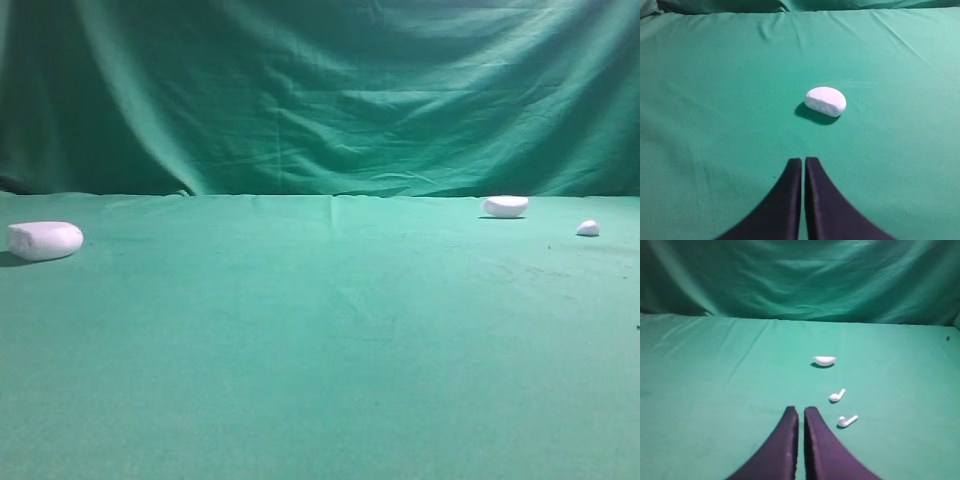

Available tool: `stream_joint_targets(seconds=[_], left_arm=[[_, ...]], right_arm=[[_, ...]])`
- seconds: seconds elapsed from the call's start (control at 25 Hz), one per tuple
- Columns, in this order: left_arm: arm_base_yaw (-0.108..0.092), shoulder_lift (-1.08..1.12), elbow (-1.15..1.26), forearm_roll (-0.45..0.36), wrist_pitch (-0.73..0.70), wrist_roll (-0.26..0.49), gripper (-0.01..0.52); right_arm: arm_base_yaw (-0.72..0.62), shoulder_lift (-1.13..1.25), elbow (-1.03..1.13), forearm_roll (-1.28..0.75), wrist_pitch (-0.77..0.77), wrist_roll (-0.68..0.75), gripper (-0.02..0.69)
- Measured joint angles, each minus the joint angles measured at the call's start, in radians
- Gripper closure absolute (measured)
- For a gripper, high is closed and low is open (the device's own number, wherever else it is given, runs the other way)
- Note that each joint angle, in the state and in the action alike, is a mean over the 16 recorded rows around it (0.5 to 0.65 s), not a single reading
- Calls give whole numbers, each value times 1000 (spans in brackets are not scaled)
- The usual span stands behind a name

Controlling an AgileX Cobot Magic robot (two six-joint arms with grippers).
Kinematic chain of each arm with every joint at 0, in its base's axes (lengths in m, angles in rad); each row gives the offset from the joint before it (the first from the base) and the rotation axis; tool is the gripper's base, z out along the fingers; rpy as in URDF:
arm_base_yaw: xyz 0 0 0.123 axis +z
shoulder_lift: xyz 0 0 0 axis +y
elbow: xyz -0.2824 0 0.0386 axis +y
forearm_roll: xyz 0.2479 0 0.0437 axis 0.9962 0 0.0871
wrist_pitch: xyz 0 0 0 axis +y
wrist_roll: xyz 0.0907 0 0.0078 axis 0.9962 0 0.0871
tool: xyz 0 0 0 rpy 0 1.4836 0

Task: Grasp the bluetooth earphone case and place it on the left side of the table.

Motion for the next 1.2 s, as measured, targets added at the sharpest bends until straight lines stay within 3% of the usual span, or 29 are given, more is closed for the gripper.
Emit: stream_joint_targets(seconds=[0.4,1.2], left_arm=[[0,0,0,0,0,0,514],[0,0,0,0,0,0,514]], right_arm=[[-49,-123,214,21,-53,1,665],[-49,-125,238,32,-47,3,665]])
